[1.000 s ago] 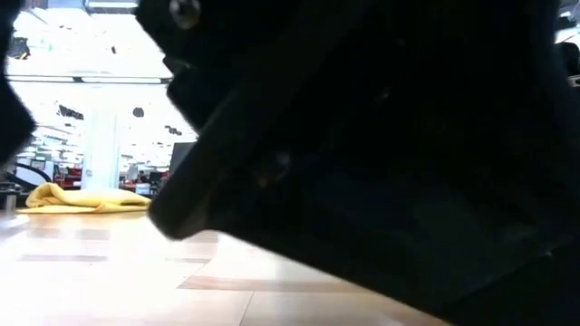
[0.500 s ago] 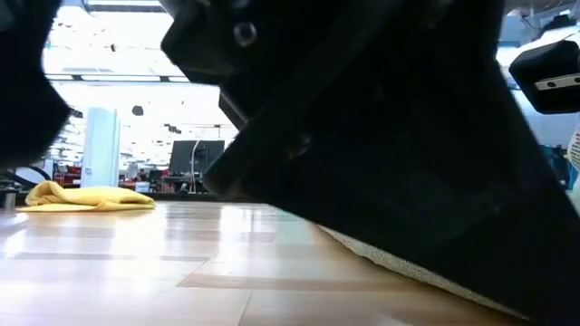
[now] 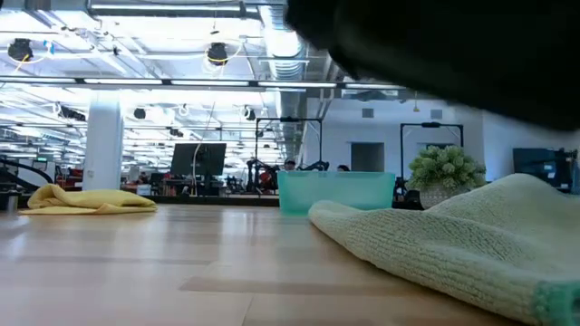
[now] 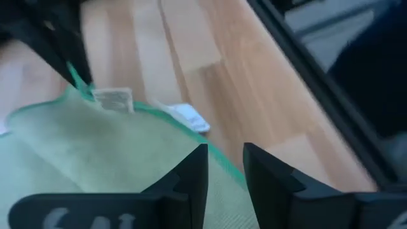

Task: Fold microfiber towels
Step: Fold the green microfiber cloth

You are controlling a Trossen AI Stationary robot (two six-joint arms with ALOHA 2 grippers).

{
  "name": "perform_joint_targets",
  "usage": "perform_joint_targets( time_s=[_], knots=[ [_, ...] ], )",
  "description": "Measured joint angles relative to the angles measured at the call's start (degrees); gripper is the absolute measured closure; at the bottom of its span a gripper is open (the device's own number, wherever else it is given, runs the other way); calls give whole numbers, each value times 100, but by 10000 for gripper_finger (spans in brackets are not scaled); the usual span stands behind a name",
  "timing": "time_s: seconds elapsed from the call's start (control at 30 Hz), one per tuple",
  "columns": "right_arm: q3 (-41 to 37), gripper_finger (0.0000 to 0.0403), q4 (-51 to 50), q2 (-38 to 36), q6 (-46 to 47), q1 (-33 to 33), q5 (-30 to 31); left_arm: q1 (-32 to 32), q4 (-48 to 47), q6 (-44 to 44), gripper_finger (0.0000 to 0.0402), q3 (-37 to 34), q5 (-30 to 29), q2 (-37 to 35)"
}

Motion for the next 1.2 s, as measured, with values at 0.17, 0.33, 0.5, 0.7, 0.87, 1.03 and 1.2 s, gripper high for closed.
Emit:
perform_joint_targets(
  time_s=[0.17,0.33,0.5,0.7,0.87,1.03,1.2],
  knots=[
    [0,374,2,0,0,0,-19,33,128,536,285,-2,119,365],
    [0,374,6,0,2,0,-19,128,90,-118,263,22,350,519],
    [0,372,9,0,1,0,-18,144,-49,-232,258,5,286,404],
    [0,375,7,0,2,0,-17,-47,-62,-129,258,2,104,78],
    [0,372,4,0,3,0,-18,-282,-162,104,258,-2,-161,86],
    [0,374,7,0,7,0,-18,-317,-841,-18,258,-2,-163,86],
    [0,374,9,0,7,0,-17,-154,-983,148,258,0,-34,171]
  ],
)
